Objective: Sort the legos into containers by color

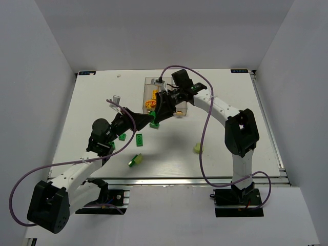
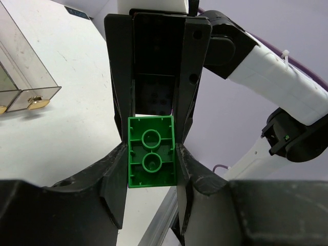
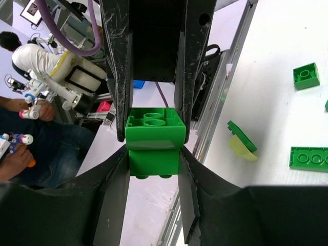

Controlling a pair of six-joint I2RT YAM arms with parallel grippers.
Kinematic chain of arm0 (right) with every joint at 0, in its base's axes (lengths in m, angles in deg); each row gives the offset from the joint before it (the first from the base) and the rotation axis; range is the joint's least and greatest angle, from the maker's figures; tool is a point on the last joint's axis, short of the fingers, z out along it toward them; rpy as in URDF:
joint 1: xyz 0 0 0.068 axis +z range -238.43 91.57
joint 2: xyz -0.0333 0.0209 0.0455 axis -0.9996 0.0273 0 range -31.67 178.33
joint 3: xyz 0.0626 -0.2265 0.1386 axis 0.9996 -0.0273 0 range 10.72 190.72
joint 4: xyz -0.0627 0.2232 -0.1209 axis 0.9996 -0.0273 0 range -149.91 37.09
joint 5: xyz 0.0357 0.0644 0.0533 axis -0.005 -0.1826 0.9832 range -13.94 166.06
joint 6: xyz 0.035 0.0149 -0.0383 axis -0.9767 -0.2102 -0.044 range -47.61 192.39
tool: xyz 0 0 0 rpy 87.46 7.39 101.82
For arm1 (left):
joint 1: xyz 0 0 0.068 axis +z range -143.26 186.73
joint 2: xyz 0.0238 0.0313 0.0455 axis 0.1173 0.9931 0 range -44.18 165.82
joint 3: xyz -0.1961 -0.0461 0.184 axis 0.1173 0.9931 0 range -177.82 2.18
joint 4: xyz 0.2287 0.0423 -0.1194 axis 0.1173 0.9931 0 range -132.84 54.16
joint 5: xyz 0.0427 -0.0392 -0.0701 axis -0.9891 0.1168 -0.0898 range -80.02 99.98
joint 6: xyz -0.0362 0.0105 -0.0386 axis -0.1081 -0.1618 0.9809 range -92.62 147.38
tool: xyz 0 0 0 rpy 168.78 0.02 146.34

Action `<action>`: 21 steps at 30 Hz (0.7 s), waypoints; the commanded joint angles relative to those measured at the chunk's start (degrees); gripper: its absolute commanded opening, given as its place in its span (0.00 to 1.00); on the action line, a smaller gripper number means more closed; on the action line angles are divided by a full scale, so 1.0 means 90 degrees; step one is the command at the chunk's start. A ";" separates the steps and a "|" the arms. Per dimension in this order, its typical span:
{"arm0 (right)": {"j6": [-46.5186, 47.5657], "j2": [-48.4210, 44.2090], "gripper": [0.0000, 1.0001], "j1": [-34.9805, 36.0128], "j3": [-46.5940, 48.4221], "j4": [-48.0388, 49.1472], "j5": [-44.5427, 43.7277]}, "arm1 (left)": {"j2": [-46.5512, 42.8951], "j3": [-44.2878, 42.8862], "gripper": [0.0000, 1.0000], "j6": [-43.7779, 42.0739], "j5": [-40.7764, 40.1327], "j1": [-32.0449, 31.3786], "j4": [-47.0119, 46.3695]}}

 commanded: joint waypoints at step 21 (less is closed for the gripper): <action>0.2139 -0.0425 0.00 -0.0244 -0.0537 -0.1706 -0.0911 | -0.0446 -0.0823 0.00 -0.0940 0.0023 0.0603 0.1178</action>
